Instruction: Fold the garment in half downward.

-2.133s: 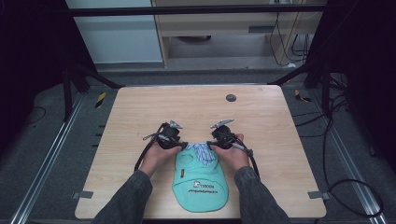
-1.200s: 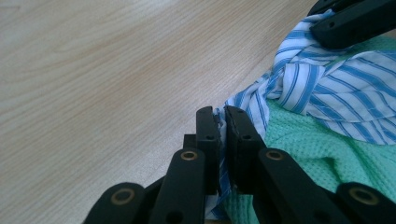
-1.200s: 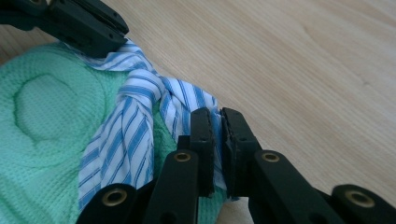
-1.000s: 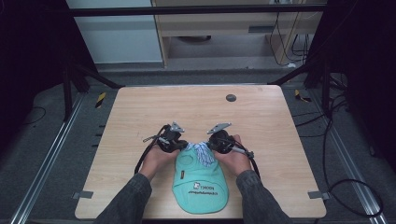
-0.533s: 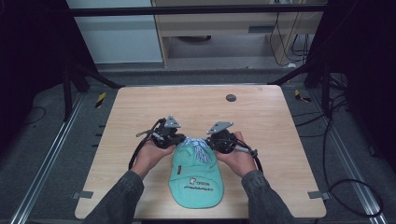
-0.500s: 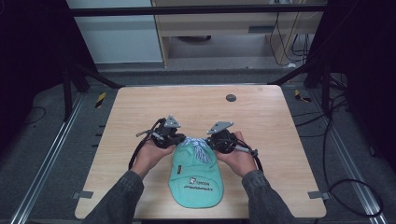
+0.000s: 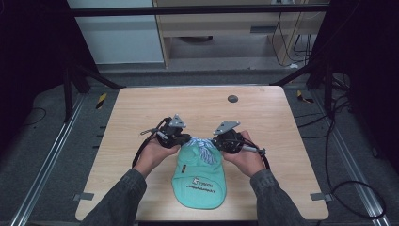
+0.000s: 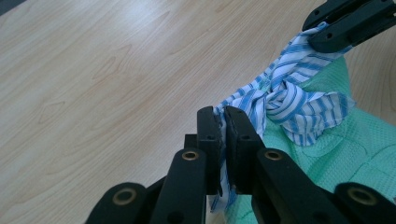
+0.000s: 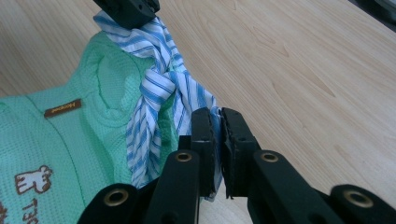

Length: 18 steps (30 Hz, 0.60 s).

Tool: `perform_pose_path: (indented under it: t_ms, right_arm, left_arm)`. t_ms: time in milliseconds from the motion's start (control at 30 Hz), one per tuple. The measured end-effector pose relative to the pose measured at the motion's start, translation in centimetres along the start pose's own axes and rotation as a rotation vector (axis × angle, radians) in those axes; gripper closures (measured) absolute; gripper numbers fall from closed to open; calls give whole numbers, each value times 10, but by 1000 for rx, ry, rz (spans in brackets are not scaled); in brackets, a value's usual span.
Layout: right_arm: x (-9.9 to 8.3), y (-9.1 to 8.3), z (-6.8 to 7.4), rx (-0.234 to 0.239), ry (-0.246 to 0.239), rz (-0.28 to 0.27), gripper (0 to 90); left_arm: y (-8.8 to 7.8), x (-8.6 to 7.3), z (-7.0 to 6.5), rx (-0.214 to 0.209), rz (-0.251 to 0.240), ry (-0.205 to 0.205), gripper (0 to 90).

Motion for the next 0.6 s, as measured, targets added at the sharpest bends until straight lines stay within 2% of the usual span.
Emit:
perform_pose_path:
  t_ms: [333,467,600]
  right_arm:
    - [11,-5,-9,-13,-26,16,844]
    - [15,-6,-13,-12,-43,24,843]
    - [19,-8,-16,-16,-41,15,843]
  left_arm:
    - [1,9,5,3,-13,6,852]
    - [-1,15,9,17,-22,14,851]
    - [-3,18,12,18,-28,9,851]
Point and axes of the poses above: each handheld gripper's, and its own axes: y roughly forward along the jaws, x roughly out of its top, z roughly to its left, the point moved 5 cm from there along y, roughly forward along the jaws, and after that the axes turned 11 degrees about x, right-handed, at the moved point
